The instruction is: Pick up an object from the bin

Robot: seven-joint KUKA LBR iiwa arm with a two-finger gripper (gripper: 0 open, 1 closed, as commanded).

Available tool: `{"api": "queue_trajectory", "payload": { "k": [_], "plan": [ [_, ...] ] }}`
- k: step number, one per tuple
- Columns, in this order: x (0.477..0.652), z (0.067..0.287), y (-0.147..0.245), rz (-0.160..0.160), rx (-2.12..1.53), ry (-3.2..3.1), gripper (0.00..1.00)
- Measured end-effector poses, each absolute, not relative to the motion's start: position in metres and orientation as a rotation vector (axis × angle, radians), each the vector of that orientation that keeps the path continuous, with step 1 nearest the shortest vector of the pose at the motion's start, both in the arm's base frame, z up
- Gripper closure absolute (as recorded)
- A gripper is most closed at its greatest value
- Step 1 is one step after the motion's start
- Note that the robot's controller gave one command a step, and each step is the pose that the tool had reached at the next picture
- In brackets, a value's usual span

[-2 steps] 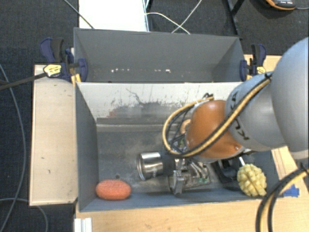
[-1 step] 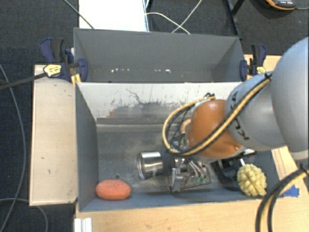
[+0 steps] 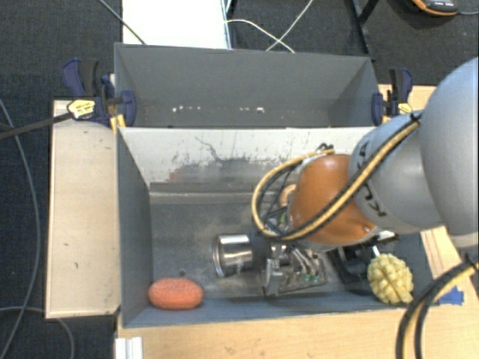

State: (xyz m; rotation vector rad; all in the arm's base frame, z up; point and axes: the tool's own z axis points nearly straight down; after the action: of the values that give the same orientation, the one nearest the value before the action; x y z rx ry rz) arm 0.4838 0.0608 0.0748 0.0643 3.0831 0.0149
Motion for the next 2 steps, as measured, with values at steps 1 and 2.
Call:
{"api": "queue_trajectory", "payload": {
  "k": [1,2],
  "plan": [
    [0.485,0.106,0.060,0.014,0.067,3.074,1.00],
    [0.480,0.135,0.060,0.012,0.063,3.091,1.00]
  ]
}}
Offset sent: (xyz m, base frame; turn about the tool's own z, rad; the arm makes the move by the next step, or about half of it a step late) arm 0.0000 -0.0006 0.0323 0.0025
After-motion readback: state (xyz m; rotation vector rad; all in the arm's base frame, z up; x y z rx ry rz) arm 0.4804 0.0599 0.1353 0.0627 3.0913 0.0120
